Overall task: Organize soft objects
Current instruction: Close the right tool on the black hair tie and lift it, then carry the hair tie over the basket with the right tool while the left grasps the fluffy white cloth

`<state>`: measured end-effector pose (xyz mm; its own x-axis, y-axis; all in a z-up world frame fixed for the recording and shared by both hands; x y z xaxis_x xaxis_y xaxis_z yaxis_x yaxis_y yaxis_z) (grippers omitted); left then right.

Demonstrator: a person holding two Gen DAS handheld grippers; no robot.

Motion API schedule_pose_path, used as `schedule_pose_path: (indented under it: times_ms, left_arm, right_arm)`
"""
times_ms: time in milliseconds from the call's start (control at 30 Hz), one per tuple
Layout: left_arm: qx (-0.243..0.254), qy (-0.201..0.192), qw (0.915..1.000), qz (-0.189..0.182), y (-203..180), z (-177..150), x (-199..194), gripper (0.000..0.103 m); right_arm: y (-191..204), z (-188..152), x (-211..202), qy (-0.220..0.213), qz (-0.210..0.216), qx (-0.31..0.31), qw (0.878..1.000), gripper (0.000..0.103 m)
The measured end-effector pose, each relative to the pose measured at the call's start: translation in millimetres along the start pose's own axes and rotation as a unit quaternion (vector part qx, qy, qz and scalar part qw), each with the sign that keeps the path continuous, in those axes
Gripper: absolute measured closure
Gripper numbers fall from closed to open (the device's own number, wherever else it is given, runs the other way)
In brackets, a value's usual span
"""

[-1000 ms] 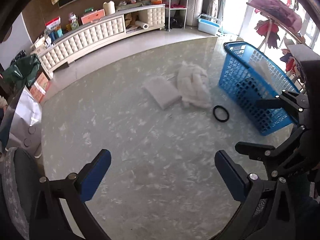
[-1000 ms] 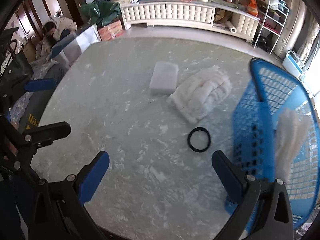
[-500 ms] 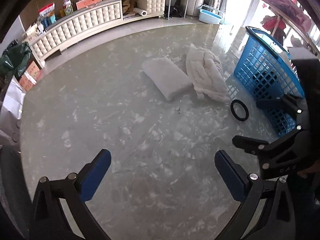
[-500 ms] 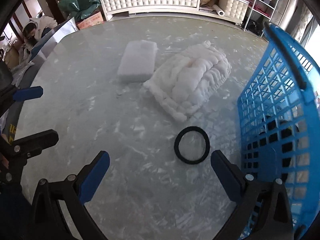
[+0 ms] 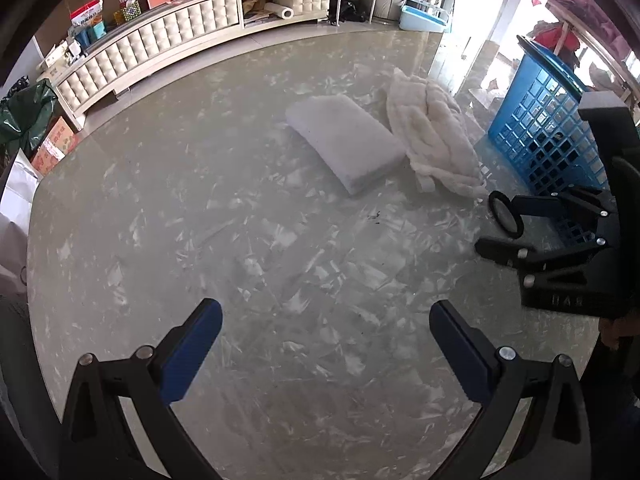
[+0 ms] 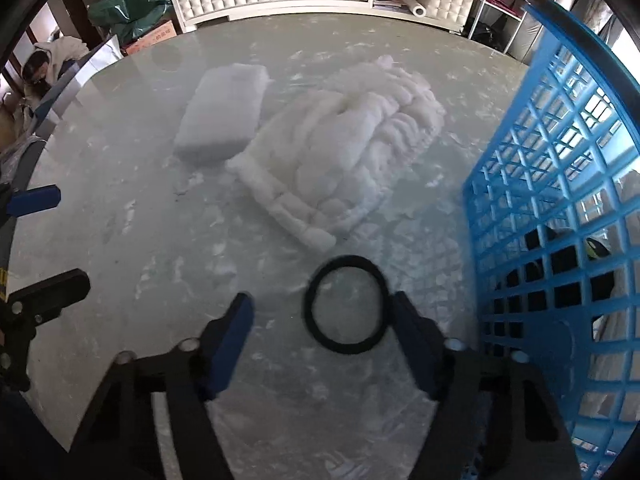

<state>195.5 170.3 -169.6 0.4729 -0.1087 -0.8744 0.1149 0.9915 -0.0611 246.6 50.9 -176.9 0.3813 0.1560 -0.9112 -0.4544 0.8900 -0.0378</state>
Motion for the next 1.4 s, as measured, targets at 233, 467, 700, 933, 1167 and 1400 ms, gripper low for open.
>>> schedule_pose_path:
  times_ms: [233,467,700,933,1167,1400]
  left_arm:
    - [0.0,-0.008,1.0,-0.005,-3,-1,-4,0.0]
    - [0.009,-0.025,0.9996,-0.002,-12,6,-22,0.0]
    - [-0.011,-0.026,0.9996,-0.008,-11,13,-36,0.0]
    - [0.001,-0.027,0.9996,-0.008,-22,21,-46,0.0]
    - [0.021,-0.03,0.9992,-0.017,-47,41,-47,0.0]
    - [0.05,-0.033,0.9977,-0.03,-81,66,-34,0.0]
  right_arm:
    - [-10,-5,-8,0.0,0.007,-0.011,1.0,0.082]
    - [1,-8,-18,0.001,0.022,-0.023,0.999,0.099]
    - [19,-10,-54,-0.021,0.034,-0.064,0.997,0.099]
    - [14,-7,-106,-0.058,0.057,-0.083,0.993,0.099]
    - [-15,-18,-158,-0.082,0.058,-0.098,0.99,0.099]
    - [-49,-28,-184,-0.09,0.044,-0.094,0.99,0.099]
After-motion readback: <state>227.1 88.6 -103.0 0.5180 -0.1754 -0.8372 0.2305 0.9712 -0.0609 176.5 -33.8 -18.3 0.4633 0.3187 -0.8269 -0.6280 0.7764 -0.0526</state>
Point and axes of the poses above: each gripper's, at about its wrist camera, not at the fingertips, and x roughly the way its jaws point, y to its left, z to its top, the point moved 5 cm from there along x, roughly the way its jaws point, and after that the axes turned 4 degrees about -y, right-handed, at the moved point
